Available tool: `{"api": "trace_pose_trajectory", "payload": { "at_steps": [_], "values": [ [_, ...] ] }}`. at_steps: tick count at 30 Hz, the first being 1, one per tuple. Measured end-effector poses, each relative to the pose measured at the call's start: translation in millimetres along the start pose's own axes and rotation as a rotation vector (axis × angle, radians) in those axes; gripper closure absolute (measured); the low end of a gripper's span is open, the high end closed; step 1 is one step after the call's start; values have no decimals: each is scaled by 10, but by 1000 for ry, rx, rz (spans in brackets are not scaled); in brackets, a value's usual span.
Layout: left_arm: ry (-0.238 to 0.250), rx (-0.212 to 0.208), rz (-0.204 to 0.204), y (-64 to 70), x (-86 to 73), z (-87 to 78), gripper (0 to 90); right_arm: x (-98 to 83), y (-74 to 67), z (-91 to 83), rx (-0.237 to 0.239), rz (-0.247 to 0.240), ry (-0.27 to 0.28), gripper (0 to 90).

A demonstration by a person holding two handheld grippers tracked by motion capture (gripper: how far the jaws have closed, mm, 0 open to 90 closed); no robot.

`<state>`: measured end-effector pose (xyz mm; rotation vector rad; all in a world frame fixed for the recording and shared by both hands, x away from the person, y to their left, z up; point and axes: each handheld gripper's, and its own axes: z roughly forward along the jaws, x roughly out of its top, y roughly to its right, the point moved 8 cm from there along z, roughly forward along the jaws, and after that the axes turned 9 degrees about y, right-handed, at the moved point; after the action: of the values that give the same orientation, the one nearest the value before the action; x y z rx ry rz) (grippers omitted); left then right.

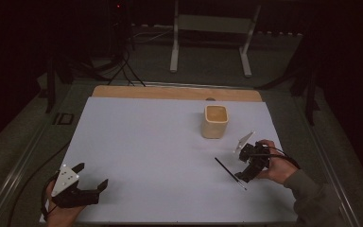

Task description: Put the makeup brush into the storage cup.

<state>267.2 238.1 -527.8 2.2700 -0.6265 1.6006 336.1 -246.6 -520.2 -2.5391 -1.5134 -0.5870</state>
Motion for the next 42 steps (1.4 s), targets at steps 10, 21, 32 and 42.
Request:
{"api": "trace_pose_trajectory", "payload": {
  "at_steps": [10, 21, 32, 42],
  "values": [
    [-1, 0, 0, 2, -2, 3, 11, -63, -67, 198, 20, -11, -42, 127],
    [-2, -1, -1, 2, -5, 6, 11, -94, -139, 435, 53, -45, -164, 559],
    [-1, -3, 0, 6, -2, 0, 12, -56, -270, 433, 111, -124, -243, 860],
    [-3, -5, -1, 8, -4, 6, 11, 0, -207, 271, 87, -118, -187, 860]
  ]
}}
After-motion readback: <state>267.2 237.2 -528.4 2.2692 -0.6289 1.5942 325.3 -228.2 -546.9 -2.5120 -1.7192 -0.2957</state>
